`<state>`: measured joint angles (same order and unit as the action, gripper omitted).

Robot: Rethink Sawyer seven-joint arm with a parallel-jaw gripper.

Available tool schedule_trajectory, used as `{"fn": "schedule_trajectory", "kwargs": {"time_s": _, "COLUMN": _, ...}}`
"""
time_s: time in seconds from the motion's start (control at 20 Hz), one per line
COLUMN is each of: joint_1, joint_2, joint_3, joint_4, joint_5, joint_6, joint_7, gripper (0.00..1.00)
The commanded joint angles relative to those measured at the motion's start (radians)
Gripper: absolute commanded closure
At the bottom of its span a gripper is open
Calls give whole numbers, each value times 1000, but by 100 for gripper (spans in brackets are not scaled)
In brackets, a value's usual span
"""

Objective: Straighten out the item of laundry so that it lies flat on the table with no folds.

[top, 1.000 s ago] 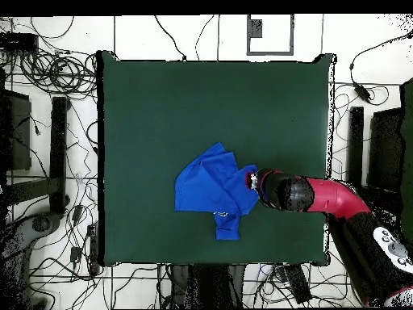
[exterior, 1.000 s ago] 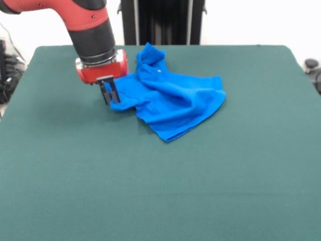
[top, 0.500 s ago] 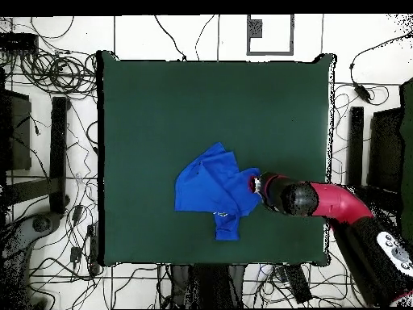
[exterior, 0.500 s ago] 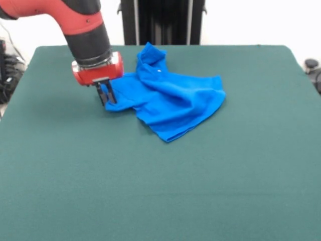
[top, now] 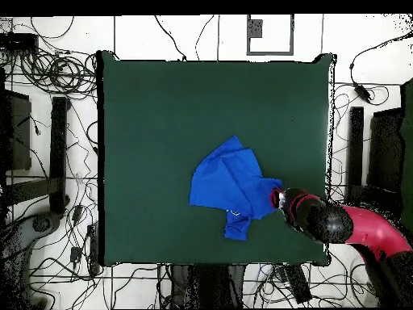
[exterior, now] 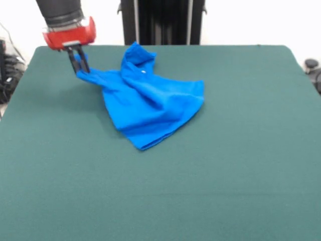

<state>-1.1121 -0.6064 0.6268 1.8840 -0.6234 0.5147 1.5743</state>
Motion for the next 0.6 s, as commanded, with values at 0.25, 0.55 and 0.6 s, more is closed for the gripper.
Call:
{"fn": "schedule_trajectory", "kwargs": {"time_s": 0.25, "joint_1": -40, "joint_2": -4, "joint_3": 113, "joint_4": 125, "joint_5": -48, "joint_6": 43, "joint_7": -175, "gripper": 100}}
{"fn": "schedule_trajectory", "kwargs": {"time_s": 0.55, "joint_1": -53, "joint_2": 29, "joint_3": 95, "joint_4": 132, "joint_5": -96, "joint_6": -13, "joint_7": -140, "gripper": 100}}
{"fn": "schedule_trajectory", "kwargs": {"time_s": 0.6, "joint_1": -55, "joint_2": 31, "joint_3": 93, "joint_4": 135, "joint_5": -102, "joint_6": -22, "joint_7": -133, "gripper": 100}}
